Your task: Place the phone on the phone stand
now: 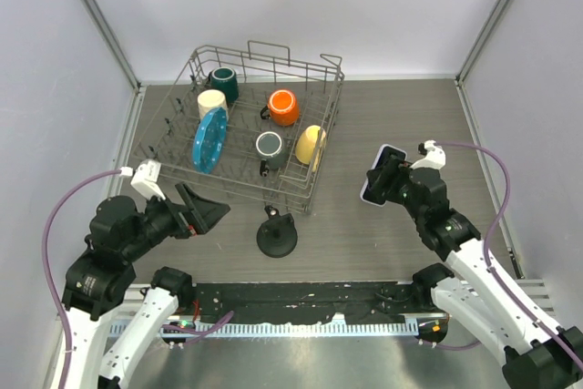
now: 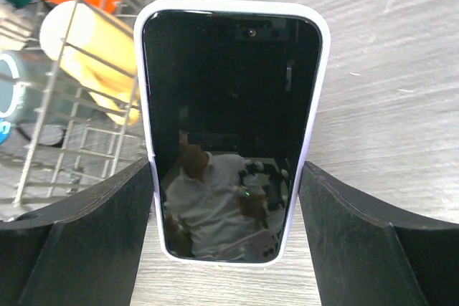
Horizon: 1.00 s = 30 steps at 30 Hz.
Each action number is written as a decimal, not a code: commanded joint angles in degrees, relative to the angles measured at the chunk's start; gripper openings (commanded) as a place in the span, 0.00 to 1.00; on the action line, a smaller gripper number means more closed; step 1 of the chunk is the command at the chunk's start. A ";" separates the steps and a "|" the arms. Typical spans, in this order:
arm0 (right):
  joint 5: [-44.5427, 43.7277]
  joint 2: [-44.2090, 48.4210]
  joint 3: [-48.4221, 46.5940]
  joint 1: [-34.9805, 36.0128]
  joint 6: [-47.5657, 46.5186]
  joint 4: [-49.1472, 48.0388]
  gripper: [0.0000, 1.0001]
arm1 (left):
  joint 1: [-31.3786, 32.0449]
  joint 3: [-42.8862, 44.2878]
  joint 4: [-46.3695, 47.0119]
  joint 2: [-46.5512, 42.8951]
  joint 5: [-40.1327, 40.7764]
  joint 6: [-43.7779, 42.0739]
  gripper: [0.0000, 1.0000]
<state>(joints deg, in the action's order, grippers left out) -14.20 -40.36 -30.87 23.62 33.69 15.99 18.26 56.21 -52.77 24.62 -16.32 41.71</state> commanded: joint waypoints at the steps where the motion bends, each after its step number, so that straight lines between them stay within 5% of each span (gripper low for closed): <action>1: 7.84 3.09 -1.90 0.20 -3.63 -9.83 0.01 | 0.11 -2.15 7.24 0.25 -6.34 3.98 0.99; 14: 33.24 0.73 -20.88 2.92 -4.08 -7.99 0.01 | 0.02 -9.44 29.64 3.76 -18.66 20.67 0.98; 20: 35.99 -3.92 -24.68 9.07 2.93 -13.78 0.01 | 0.11 -9.54 37.22 6.84 -23.06 24.82 0.95; 25: 25.65 -9.81 -25.98 26.42 1.65 -17.67 0.01 | 0.11 -8.31 37.48 5.44 -22.88 24.29 0.96; 30: 14.46 -16.40 -32.66 38.07 -1.44 -12.75 0.01 | 0.11 -3.23 26.52 5.00 -19.38 14.06 0.95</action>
<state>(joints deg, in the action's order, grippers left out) 10.07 -54.41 -55.86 55.16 33.85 5.74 18.26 47.48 -20.95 30.35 -36.60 63.99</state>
